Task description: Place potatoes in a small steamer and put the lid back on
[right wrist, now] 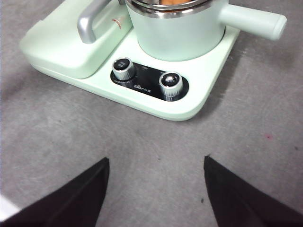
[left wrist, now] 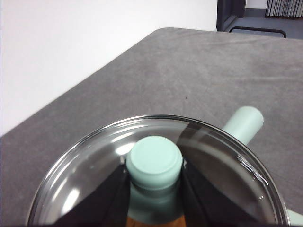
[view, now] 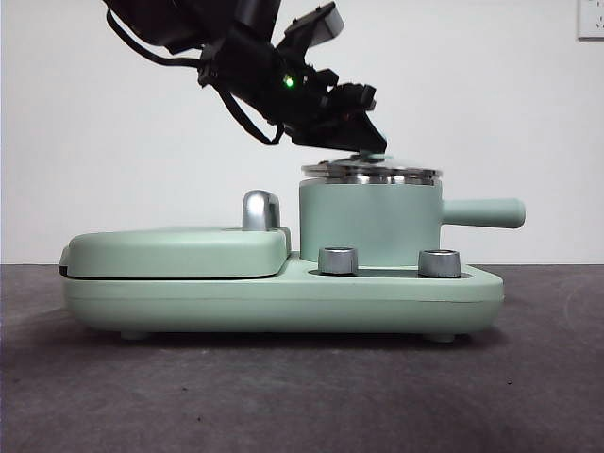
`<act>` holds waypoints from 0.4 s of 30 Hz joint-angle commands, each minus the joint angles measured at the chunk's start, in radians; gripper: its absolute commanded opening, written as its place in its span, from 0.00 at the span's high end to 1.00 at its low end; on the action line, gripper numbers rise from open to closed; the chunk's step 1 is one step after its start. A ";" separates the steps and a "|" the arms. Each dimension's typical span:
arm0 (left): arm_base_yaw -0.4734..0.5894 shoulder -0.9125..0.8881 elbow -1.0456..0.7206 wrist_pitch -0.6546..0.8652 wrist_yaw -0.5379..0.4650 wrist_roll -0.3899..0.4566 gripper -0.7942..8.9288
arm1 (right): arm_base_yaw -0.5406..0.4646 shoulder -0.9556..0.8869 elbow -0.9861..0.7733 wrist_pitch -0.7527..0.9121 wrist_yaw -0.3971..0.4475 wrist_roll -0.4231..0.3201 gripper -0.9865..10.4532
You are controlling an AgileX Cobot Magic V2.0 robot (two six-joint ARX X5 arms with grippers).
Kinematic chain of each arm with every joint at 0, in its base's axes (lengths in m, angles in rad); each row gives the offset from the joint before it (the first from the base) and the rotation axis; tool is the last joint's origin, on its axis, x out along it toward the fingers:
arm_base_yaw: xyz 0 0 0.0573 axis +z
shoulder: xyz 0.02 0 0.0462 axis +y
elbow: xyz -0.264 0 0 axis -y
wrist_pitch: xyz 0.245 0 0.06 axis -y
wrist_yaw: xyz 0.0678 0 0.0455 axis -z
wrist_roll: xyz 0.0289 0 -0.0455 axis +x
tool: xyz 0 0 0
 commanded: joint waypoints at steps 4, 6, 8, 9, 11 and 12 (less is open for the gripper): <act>-0.010 0.021 0.037 0.018 0.002 0.005 0.91 | 0.006 0.002 0.002 -0.010 0.016 0.010 0.65; -0.010 0.021 0.037 0.014 0.002 0.000 0.91 | 0.006 0.002 0.002 -0.010 0.016 0.010 0.65; -0.010 0.021 0.037 0.000 0.002 -0.003 0.91 | 0.006 0.002 0.002 -0.010 0.016 0.010 0.65; -0.010 0.021 0.037 -0.007 0.002 -0.006 0.91 | 0.006 0.002 0.002 -0.010 0.016 0.010 0.65; -0.010 0.021 0.037 -0.029 0.003 -0.017 0.91 | 0.006 0.002 0.002 -0.010 0.016 0.011 0.65; -0.010 0.021 0.037 -0.042 0.006 -0.022 0.91 | 0.006 0.002 0.002 -0.010 0.016 0.011 0.65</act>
